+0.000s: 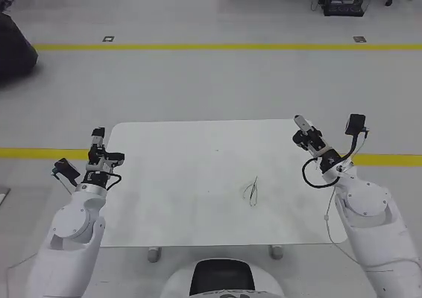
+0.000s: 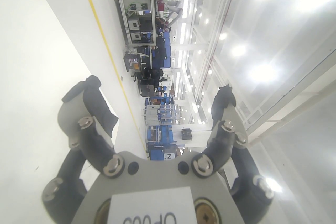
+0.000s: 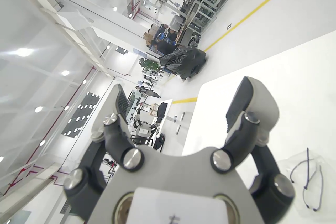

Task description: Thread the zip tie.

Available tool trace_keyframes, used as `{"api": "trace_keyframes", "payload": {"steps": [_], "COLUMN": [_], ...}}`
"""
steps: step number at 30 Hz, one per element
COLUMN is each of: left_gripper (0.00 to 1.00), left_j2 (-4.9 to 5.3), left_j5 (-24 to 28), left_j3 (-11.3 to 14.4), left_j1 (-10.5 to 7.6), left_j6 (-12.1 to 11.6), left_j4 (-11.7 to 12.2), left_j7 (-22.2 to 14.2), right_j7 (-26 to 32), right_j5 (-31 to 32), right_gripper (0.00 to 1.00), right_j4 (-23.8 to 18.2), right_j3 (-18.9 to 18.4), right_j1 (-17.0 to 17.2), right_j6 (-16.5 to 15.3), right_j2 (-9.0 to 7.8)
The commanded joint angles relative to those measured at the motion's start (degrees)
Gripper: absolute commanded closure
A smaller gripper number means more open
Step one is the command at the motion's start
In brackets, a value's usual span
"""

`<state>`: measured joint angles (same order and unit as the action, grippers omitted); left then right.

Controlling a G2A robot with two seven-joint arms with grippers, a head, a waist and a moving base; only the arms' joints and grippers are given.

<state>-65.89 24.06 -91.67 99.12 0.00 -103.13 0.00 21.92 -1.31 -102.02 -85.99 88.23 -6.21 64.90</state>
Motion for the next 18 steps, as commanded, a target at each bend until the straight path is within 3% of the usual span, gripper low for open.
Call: {"api": "trace_keyframes", "payload": {"steps": [1, 9, 14, 18], "left_gripper": [0.00, 0.00, 0.00, 0.00], "left_j2": [0.00, 0.00, 0.00, 0.00], "left_j5": [0.0, 0.0, 0.0, 0.0], "left_j3": [0.0, 0.0, 0.0, 0.0], "left_j1": [0.00, 0.00, 0.00, 0.00], "left_j6": [0.0, 0.0, 0.0, 0.0], "left_j4": [0.0, 0.0, 0.0, 0.0], "left_j7": [0.0, 0.0, 0.0, 0.0], "right_j7": [7.0, 27.2, 41.1, 42.2], "right_j5": [-0.3, 1.5, 7.8, 8.4], "right_gripper": [0.00, 0.00, 0.00, 0.00], "right_j4": [2.1, 14.4, 20.3, 20.4], "right_j3": [0.0, 0.6, 3.5, 3.8], "right_j1": [-1.8, -11.3, -17.0, -17.4], "right_j6": [-2.3, -9.7, -13.3, -13.3], "right_j2": [-0.26, -1.53, -2.48, -2.56]}}
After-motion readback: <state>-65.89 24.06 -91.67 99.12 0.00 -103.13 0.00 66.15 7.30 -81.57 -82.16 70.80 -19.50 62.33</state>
